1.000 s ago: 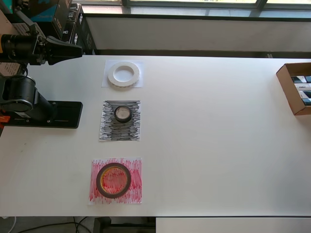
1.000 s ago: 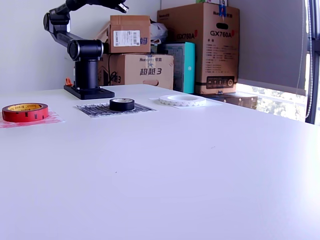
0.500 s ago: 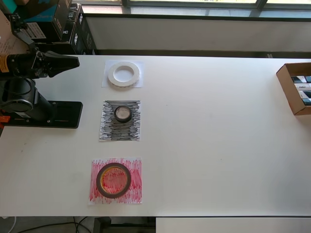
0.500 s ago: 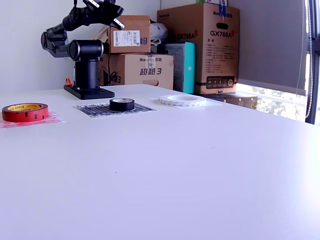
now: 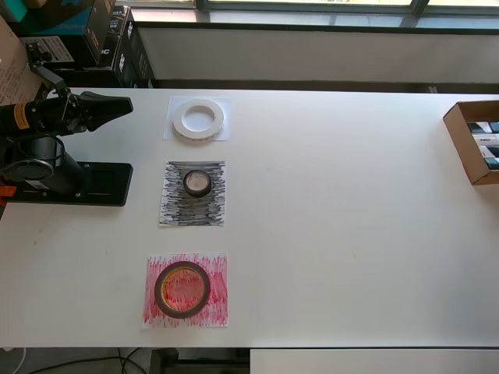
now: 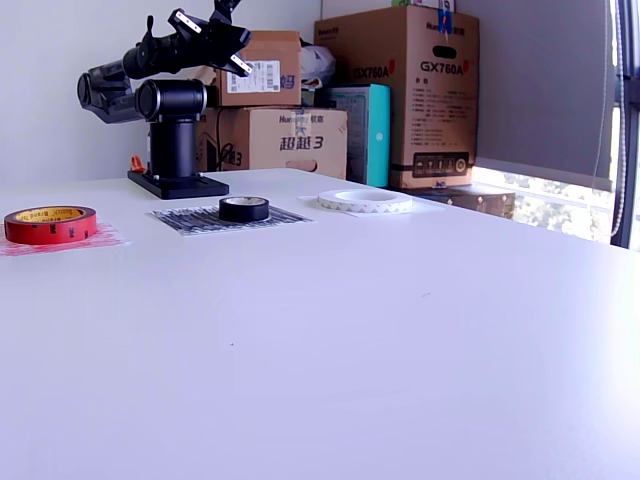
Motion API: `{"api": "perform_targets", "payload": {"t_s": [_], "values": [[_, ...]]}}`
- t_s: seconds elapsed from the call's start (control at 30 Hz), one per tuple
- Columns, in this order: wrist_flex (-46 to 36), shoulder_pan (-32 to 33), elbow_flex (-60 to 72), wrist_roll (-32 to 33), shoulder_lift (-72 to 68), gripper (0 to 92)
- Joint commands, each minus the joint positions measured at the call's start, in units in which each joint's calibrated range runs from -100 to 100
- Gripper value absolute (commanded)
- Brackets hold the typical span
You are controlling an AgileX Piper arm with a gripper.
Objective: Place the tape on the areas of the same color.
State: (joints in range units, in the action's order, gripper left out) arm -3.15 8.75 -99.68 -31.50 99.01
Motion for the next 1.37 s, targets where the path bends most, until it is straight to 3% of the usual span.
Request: {"api": "perform_targets", "payload": {"t_s": [0.0, 0.3, 1.33], "values": [[-0.88, -0.37, 0.14, 0.16, 0.15, 0.8], [-13.69, -1.00, 0.14, -0.17, 0.05, 0.7], [-15.90, -1.00, 0.14, 0.24, 0.05, 0.7]]}}
